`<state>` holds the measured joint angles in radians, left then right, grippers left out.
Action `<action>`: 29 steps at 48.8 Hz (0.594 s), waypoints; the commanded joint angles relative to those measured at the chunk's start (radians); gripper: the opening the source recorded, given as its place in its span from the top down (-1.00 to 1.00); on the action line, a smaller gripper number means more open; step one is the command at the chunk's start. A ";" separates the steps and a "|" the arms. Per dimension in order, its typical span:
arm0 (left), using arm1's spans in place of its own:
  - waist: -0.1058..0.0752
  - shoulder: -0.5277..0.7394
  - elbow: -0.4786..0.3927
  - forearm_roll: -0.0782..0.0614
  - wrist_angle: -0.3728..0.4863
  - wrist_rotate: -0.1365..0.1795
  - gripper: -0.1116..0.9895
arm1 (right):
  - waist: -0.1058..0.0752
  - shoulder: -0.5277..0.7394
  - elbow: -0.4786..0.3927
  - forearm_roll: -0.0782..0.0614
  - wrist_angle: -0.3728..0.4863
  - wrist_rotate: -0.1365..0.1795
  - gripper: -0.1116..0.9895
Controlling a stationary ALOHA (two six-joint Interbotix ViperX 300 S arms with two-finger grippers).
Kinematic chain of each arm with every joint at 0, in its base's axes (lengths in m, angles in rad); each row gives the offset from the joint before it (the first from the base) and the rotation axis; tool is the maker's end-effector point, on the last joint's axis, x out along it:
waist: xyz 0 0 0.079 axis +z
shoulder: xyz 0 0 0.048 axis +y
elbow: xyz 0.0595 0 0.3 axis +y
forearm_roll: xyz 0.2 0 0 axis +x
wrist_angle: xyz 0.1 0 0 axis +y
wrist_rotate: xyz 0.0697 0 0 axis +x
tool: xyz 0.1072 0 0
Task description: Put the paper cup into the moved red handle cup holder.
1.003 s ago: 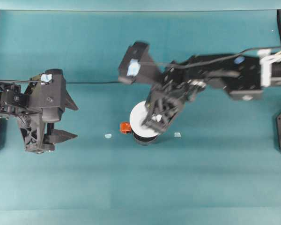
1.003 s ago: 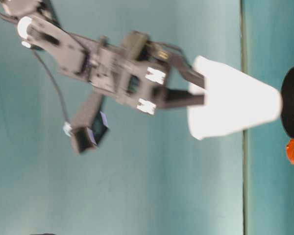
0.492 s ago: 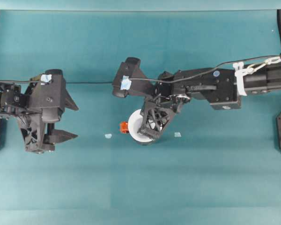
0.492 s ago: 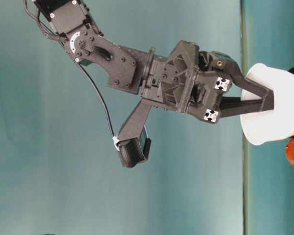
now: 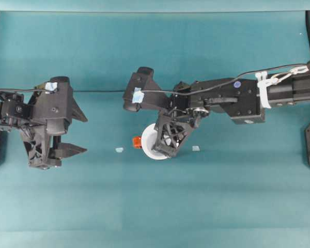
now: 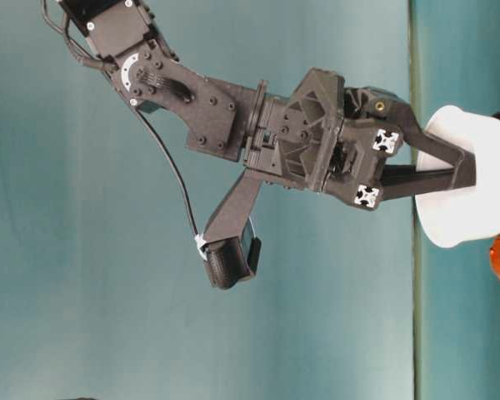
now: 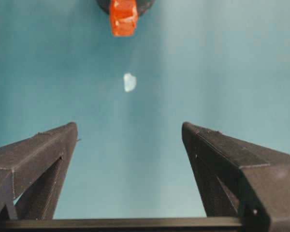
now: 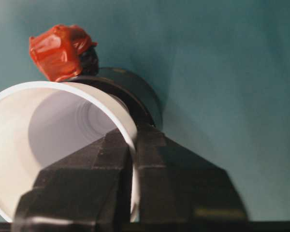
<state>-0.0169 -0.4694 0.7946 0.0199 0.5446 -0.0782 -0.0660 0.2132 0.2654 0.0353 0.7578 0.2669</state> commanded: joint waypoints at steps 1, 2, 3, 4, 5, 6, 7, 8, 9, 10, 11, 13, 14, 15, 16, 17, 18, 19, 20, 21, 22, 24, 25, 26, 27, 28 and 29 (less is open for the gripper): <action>-0.003 -0.005 -0.011 0.002 -0.008 0.002 -0.93 | 0.014 -0.014 -0.017 0.003 -0.003 0.000 0.90; -0.003 -0.005 -0.011 0.002 -0.008 0.002 -0.93 | 0.015 -0.014 -0.018 0.003 -0.003 0.000 0.87; -0.002 -0.005 -0.011 0.002 -0.008 0.000 -0.93 | 0.015 -0.017 -0.020 0.003 -0.003 0.002 0.84; -0.003 -0.005 -0.011 0.002 -0.008 0.000 -0.93 | 0.015 -0.017 -0.020 0.003 -0.003 0.002 0.80; -0.002 -0.005 -0.011 0.002 -0.008 0.000 -0.93 | 0.015 -0.018 -0.023 0.003 -0.003 0.003 0.76; -0.002 -0.005 -0.011 0.003 -0.006 0.000 -0.93 | 0.017 -0.020 -0.025 0.003 -0.003 0.005 0.72; -0.003 -0.005 -0.012 0.002 -0.008 0.000 -0.94 | 0.015 -0.021 -0.026 0.003 -0.002 0.005 0.66; -0.002 -0.005 -0.011 0.002 -0.008 0.000 -0.93 | 0.017 -0.021 -0.029 0.003 -0.002 0.006 0.60; -0.002 -0.005 -0.012 0.002 -0.008 0.000 -0.93 | 0.017 -0.025 -0.032 0.003 -0.002 0.008 0.53; -0.002 -0.005 -0.012 0.002 -0.008 -0.002 -0.93 | 0.017 -0.025 -0.035 0.003 0.000 0.009 0.44; -0.002 -0.005 -0.012 0.002 -0.008 -0.002 -0.93 | 0.017 -0.026 -0.038 0.003 0.000 0.009 0.33; -0.002 -0.005 -0.012 0.002 -0.008 -0.002 -0.93 | 0.017 -0.028 -0.046 0.003 0.002 0.011 0.13; -0.002 -0.003 -0.012 0.002 -0.008 -0.002 -0.93 | 0.018 -0.028 -0.049 0.003 0.003 0.009 0.02; -0.003 -0.003 -0.012 0.003 -0.008 -0.002 -0.93 | 0.018 -0.029 -0.054 0.003 0.005 0.009 -0.09; -0.003 -0.003 -0.012 0.002 -0.008 -0.002 -0.93 | 0.021 -0.029 -0.058 0.003 0.006 0.009 -0.21; -0.002 -0.003 -0.012 0.002 -0.006 -0.002 -0.93 | 0.023 -0.029 -0.063 0.003 0.008 0.009 -0.32; -0.003 -0.003 -0.012 0.002 -0.008 -0.003 -0.93 | 0.023 -0.029 -0.067 0.003 0.011 0.009 -0.43; -0.003 -0.003 -0.014 0.002 -0.008 -0.003 -0.93 | 0.026 -0.031 -0.072 0.003 0.012 0.008 -0.55; -0.002 -0.003 -0.014 0.002 -0.008 -0.003 -0.93 | 0.028 -0.029 -0.075 0.003 0.015 0.008 -0.64; -0.002 -0.003 -0.014 0.002 -0.006 -0.003 -0.93 | 0.031 -0.031 -0.080 0.003 0.017 0.008 -0.72; -0.002 -0.003 -0.014 0.002 -0.006 -0.003 -0.94 | 0.032 -0.031 -0.081 0.002 0.018 0.008 -0.75; -0.002 -0.003 -0.014 0.002 -0.008 -0.003 -0.93 | 0.034 -0.031 -0.087 0.002 0.021 0.008 -0.75; -0.002 -0.002 -0.014 0.002 -0.008 -0.003 -0.93 | 0.035 -0.031 -0.089 0.000 0.021 0.008 -0.73; -0.002 -0.002 -0.014 0.003 -0.008 -0.003 -0.93 | 0.037 -0.029 -0.092 0.002 0.023 0.008 -0.73; -0.002 -0.002 -0.014 0.002 -0.006 -0.003 -0.93 | 0.037 -0.029 -0.094 0.002 0.023 0.008 -0.73; -0.003 -0.002 -0.014 0.002 -0.006 -0.003 -0.93 | 0.037 -0.031 -0.095 0.000 0.025 0.008 -0.73; -0.002 -0.002 -0.014 0.002 -0.008 -0.003 -0.93 | 0.037 -0.031 -0.097 0.000 0.025 0.008 -0.73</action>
<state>-0.0184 -0.4679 0.7946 0.0199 0.5446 -0.0798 -0.0353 0.2071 0.1902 0.0368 0.7808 0.2684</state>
